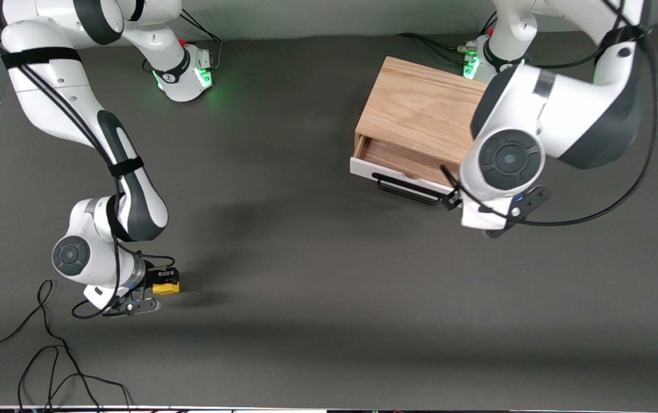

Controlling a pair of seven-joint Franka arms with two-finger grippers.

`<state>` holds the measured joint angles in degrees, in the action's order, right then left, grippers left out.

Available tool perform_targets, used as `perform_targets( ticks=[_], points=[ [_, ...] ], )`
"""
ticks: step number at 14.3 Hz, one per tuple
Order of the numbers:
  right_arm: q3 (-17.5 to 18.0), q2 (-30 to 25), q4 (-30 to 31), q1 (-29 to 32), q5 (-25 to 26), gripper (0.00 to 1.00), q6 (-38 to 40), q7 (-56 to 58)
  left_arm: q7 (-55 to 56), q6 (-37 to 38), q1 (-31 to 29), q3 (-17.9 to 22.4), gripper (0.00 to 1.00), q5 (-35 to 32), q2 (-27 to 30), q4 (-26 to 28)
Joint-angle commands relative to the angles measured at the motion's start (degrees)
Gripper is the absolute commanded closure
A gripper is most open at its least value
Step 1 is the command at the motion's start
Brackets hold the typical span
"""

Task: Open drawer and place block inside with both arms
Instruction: 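Pull the drawer open with the left gripper while the right gripper grasps the cube, then lift the yellow cube with the right gripper while the left gripper withdraws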

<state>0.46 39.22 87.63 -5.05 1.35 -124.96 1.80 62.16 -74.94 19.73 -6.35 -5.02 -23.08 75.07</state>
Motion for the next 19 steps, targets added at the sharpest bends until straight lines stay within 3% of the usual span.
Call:
perform_targets(
  ticks=[1,6,9,14,17,19],
  points=[
    [-0.02,-0.81,-9.46,-3.37,0.32,1.0,12.5,-5.38,-6.67,4.35,0.04,-0.24,0.0,-0.43,2.06,0.78],
    [0.15,-1.08,-23.18,-12.24,-0.9,1.0,29.4,-19.7,-23.88,6.21,-5.83,-0.06,0.0,-0.43,9.44,1.04],
    [0.94,-1.16,-28.56,-17.87,-2.13,1.0,33.37,-30.24,-35.06,5.6,-11.54,-0.06,0.0,-0.43,11.29,0.96],
    [8.75,-2.22,-33.57,-24.9,-4.16,1.0,32.77,-55.27,-52.03,2.35,-19.37,-0.06,0.0,-0.53,15.07,0.78],
    [8.95,-1.78,-33.93,-33.41,-3.64,1.0,26.28,-66.63,-53.99,-3.7,-22.36,0.02,0.0,3.51,15.43,3.23],
    [8.68,-0.55,-33.41,-38.34,-2.5,1.0,21.45,-72.61,-54.86,-10.11,-23.34,-0.06,0.0,4.14,17.27,8.66]
  ],
)
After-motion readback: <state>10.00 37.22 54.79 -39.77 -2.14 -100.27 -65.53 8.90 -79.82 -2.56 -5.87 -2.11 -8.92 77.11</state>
